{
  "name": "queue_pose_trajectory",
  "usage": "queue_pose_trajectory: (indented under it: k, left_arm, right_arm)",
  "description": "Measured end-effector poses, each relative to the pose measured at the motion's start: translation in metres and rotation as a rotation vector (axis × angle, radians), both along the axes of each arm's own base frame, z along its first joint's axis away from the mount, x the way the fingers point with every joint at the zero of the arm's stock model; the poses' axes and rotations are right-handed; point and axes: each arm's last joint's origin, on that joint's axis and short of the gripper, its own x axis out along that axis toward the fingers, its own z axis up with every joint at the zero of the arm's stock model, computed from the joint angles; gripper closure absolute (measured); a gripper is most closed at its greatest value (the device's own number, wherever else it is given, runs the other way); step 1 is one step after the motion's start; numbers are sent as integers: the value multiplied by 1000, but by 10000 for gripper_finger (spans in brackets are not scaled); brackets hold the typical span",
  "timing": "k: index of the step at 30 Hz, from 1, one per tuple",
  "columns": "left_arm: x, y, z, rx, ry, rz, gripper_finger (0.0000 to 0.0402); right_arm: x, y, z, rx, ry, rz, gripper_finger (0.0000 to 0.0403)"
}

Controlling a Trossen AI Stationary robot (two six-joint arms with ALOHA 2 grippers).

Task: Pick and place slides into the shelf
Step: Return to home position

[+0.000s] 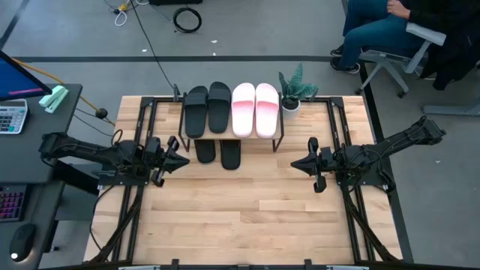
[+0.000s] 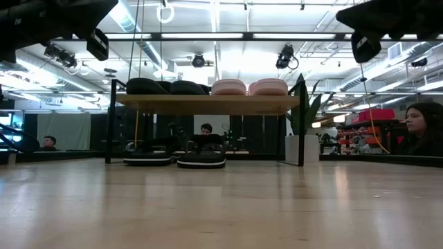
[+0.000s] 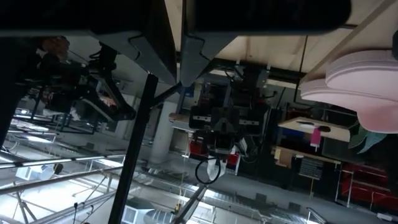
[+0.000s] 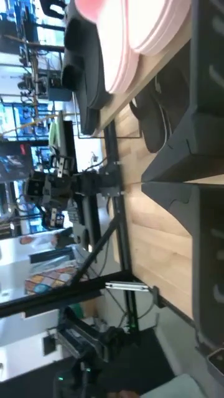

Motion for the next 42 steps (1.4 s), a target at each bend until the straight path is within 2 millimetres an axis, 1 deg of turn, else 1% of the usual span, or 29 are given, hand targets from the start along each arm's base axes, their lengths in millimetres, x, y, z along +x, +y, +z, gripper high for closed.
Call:
queue_pose_trajectory:
  k: [3, 5, 9, 13, 16, 24, 30, 38, 42]
  left_arm:
    - [0, 0, -1, 12, 3, 3, 379]
    - [0, 0, -1, 31, 0, 12, 377]
    - [-2, 6, 1, 37, -20, 54, 370]
    - [-3, 12, 3, 16, -34, 89, 365]
    - [-5, 15, 4, 26, -48, 79, 363]
    - [-7, 26, 5, 18, -55, 103, 372]
    - [-7, 32, 5, 9, -44, 75, 376]
    - [-8, 34, 4, 18, -40, 69, 365]
    - [-6, 34, 1, 16, -1, 69, 363]
  right_arm:
    - [-5, -2, -11, 19, -7, -15, 392]
    - [-10, -4, -15, 16, -19, -16, 392]
    - [-20, -7, -14, 30, -82, -16, 392]
    - [-28, -10, -16, 38, -68, -16, 392]
    - [-32, -11, -16, 56, -63, -15, 392]
    - [-34, -12, -21, 41, -12, -26, 392]
    - [-34, -13, -21, 64, -13, -51, 392]
    - [-34, -13, -21, 71, -14, -51, 392]
    - [-34, -13, -21, 84, -14, -51, 392]
